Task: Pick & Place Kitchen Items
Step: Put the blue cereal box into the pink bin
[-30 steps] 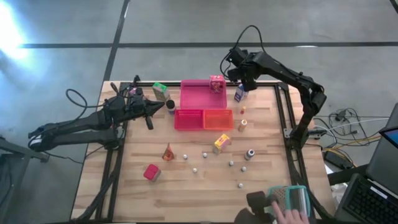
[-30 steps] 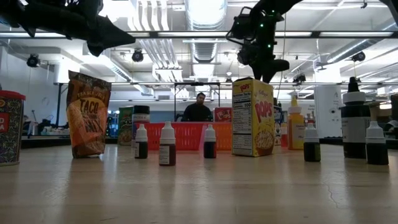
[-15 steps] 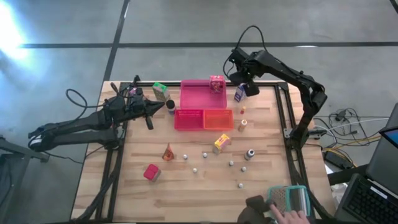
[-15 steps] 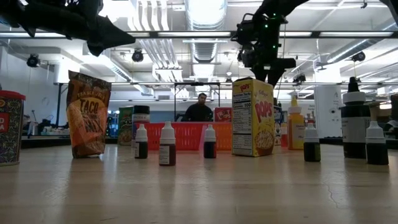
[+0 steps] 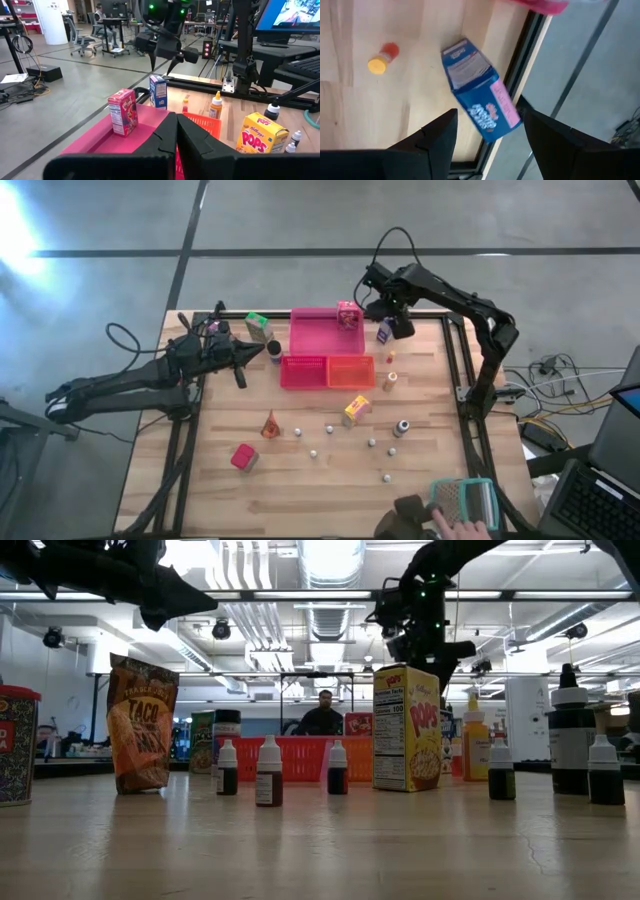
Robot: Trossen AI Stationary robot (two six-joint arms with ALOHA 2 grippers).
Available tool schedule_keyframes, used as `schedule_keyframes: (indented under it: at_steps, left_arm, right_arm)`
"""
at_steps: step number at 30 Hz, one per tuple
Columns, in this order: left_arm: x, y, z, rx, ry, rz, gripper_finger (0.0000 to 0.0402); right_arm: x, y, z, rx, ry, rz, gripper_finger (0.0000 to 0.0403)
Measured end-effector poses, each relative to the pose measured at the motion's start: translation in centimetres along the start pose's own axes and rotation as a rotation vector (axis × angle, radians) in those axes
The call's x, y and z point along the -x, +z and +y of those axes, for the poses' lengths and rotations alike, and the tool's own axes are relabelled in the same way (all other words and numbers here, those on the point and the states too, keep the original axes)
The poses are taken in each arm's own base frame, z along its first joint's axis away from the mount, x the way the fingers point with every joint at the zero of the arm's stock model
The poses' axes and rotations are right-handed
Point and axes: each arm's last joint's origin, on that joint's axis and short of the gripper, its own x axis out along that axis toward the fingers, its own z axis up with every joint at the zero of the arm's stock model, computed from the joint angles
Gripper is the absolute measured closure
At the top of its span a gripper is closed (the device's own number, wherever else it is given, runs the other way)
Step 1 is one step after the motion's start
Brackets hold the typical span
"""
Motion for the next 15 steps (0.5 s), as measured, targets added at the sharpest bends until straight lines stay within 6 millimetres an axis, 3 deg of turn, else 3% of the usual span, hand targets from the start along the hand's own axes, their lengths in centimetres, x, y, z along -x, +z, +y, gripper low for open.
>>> schedule_keyframes:
  at_steps: [15]
  left_arm:
    - [0.0,-0.03,0.0,-0.014,0.0,0.001,0.0392]
  right_arm:
    - [-0.52,0.19,0.46,0.038,0.01,0.088,0.011]
